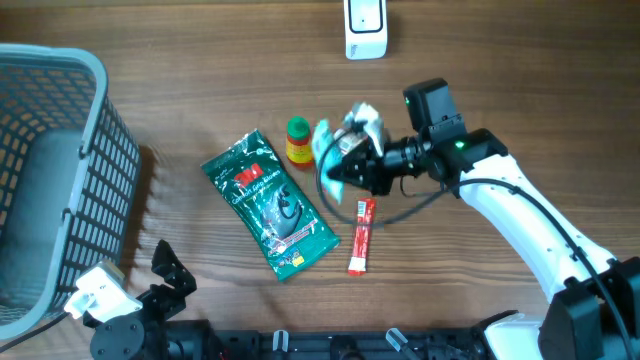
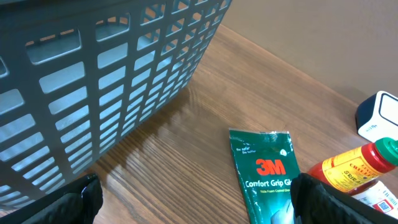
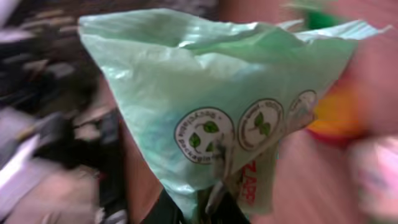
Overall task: Scan the item barcode
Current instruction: 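Lift the wipes pack and rotate it in the right gripper, then carry the wipes pack up to the white scanner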
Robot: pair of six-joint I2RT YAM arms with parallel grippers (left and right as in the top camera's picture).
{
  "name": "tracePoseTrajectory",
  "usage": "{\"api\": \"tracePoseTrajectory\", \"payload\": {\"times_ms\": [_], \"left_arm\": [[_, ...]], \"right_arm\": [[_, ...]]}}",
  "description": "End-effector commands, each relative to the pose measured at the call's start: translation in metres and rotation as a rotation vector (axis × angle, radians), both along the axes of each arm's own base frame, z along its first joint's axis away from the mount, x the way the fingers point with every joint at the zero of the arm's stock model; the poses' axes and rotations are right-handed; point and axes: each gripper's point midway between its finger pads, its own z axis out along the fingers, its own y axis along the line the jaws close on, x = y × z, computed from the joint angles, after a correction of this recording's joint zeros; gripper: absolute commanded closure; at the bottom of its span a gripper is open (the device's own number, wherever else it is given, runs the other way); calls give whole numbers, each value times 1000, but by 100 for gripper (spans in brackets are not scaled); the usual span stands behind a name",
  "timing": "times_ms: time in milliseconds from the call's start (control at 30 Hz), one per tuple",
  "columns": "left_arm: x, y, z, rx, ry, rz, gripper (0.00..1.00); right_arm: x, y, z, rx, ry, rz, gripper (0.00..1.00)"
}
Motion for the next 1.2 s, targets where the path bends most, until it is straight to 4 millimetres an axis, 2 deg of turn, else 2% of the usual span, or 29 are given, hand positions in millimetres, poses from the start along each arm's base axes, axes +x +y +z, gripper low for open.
{"api": "tracePoseTrajectory", "payload": {"times_ms": [0, 200, 300, 400, 500, 533, 600, 733, 900, 1067, 1167], "left_arm": [[0, -2, 1, -10, -13, -7, 0], [0, -2, 1, -10, -13, -7, 0], [0, -2, 1, -10, -14, -7, 0], [0, -2, 1, -10, -14, -7, 0], [0, -2, 1, -10, -13, -7, 0], [0, -2, 1, -10, -14, -7, 0], [0, -2, 1, -10, -13, -7, 0], [0, -2, 1, -10, -14, -7, 0], [0, -2, 1, -10, -13, -7, 0], [0, -2, 1, -10, -13, -7, 0], [0, -2, 1, -10, -13, -7, 0]], "right_arm": [[60, -40, 1, -211, -26, -431, 96], [98, -73, -2, -290, -92, -673, 96], [116, -78, -9, -287, -95, -699, 96], [144, -78, -16, -299, -95, -710, 96], [185, -68, -20, -323, -114, -687, 96], [213, -63, -25, -348, -123, -698, 96], [240, -57, -35, -370, -129, -691, 96], [290, -60, -61, -425, -127, -749, 96], [318, -66, -86, -474, -139, -790, 96], [323, -73, -88, -503, -162, -824, 96], [319, -79, -94, -521, -131, -828, 96]]}}
